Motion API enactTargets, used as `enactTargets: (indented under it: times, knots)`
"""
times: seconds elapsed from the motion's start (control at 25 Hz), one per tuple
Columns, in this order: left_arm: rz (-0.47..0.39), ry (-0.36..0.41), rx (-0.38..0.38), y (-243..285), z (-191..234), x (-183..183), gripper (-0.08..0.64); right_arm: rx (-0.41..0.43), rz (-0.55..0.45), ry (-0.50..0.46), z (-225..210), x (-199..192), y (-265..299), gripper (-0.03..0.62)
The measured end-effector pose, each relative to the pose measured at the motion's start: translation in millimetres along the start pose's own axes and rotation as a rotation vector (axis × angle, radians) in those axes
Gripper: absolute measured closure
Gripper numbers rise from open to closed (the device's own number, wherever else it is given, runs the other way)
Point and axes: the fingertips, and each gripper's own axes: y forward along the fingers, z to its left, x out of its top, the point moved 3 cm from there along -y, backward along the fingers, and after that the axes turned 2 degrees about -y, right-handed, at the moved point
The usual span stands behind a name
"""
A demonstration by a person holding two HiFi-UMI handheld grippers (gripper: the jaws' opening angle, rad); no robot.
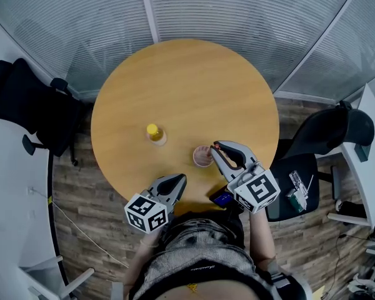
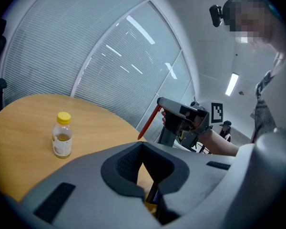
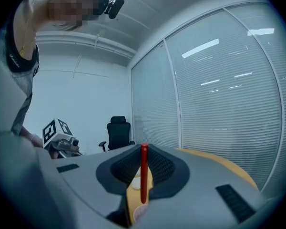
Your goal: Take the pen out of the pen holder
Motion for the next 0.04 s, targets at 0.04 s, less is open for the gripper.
enactTargets:
  times: [0.04]
  knots:
    - [0.000, 0.000, 0.001, 0.1, 0.6, -0.3, 0.557, -0.001, 0.004, -0.001, -0.4, -1.0, 0.6, 0.537]
